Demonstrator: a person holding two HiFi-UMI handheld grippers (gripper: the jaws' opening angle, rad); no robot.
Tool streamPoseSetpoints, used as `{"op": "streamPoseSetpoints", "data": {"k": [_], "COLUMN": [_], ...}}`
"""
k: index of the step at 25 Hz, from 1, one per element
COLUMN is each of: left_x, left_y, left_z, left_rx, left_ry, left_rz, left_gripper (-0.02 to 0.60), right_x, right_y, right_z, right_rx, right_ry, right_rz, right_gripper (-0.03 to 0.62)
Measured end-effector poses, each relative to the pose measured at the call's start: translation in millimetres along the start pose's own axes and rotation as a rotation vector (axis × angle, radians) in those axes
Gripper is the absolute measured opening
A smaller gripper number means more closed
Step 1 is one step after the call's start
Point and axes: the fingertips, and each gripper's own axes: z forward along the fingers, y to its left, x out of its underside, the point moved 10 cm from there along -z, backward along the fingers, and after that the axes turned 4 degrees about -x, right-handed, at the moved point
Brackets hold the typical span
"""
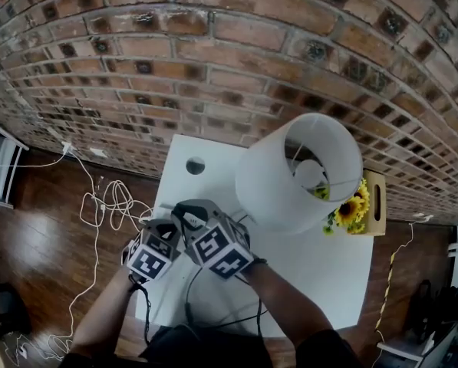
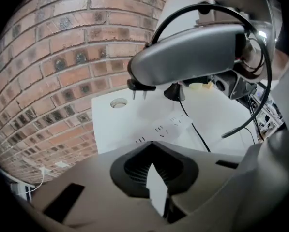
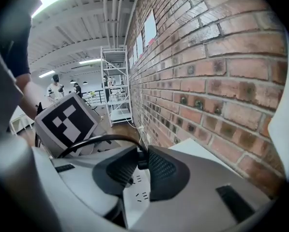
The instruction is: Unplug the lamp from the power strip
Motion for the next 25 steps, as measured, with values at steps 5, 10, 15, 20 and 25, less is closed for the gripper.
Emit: {"op": "streamPoseSetpoints", "data": {"k": [5, 10, 15, 20, 25], "left_x": [0, 5, 7, 3, 6], "left_y": [0, -4, -6, -7, -6], "left_z": [0, 0, 0, -4, -4], "left_rx": [0.005, -0.029, -0.043, -0.04, -0.039], "left_ry": [-0.016, -0.046, -0.071, -0.088, -0.099], "left_rz": [-0.001, -0.005, -0.008, 0.002, -0.011], "left_gripper": [0.023, 0.021, 0.021, 0.021, 0.021], "right_x": [2, 13, 8, 3, 3], "right_y": [-3, -14, -26, -42, -62], "right_z": [-5, -1, 7, 11, 21], "right_rx": [0.043, 0.14, 0.181, 0.215, 0.267], "right_ry": [0.008, 0.05, 0.029, 0.019, -0.006], "right_rz": [0.005, 0.006, 0.014, 0.025, 0.079], "right_gripper": [0.072, 0.072, 0.072, 0.074, 0.074]}}
